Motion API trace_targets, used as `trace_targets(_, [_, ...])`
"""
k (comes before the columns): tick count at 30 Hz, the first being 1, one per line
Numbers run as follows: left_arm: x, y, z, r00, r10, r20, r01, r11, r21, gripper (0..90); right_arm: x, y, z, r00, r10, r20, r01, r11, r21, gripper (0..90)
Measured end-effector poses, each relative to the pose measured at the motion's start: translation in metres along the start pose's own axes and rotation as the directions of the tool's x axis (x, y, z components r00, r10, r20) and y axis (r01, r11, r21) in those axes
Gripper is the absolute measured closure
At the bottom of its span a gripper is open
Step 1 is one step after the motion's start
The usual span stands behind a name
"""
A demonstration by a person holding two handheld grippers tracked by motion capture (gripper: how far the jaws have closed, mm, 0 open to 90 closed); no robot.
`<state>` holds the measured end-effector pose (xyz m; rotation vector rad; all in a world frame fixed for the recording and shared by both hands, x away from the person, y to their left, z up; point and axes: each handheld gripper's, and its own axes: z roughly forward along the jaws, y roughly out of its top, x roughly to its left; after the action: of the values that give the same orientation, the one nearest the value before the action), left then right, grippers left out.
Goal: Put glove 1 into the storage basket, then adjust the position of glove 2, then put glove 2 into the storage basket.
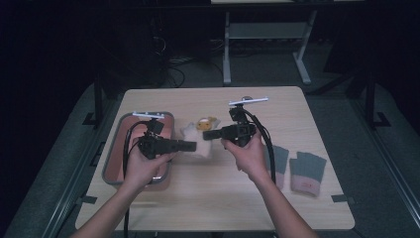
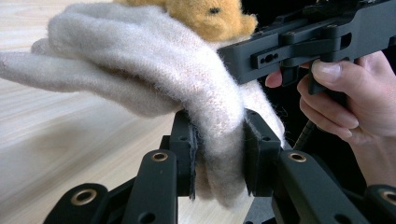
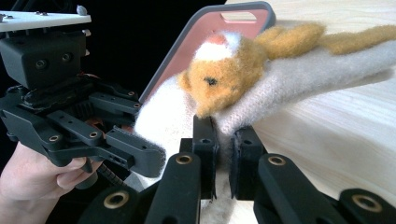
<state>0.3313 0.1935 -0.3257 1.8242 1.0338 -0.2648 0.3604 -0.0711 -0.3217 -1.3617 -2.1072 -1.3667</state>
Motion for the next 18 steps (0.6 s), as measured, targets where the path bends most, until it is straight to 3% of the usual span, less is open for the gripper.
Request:
trace_targets(9, [0.004,0.003,-0.016,0.9997,0.004,-0.022,-0.004,1.0000,-0.004,69.2,0.008,0.010,0.013,0.9996,-0.005,-0.029,0.005,1.000,0.004,82.9])
trace_targets(18, [0.011,0.001,-0.034,0.9992,-0.018,-0.036,0.017,0.9996,-0.021,69.2,0.018,0.018,0.028,0.9988,-0.016,-0.046,0.018,1.000,0.026,82.9])
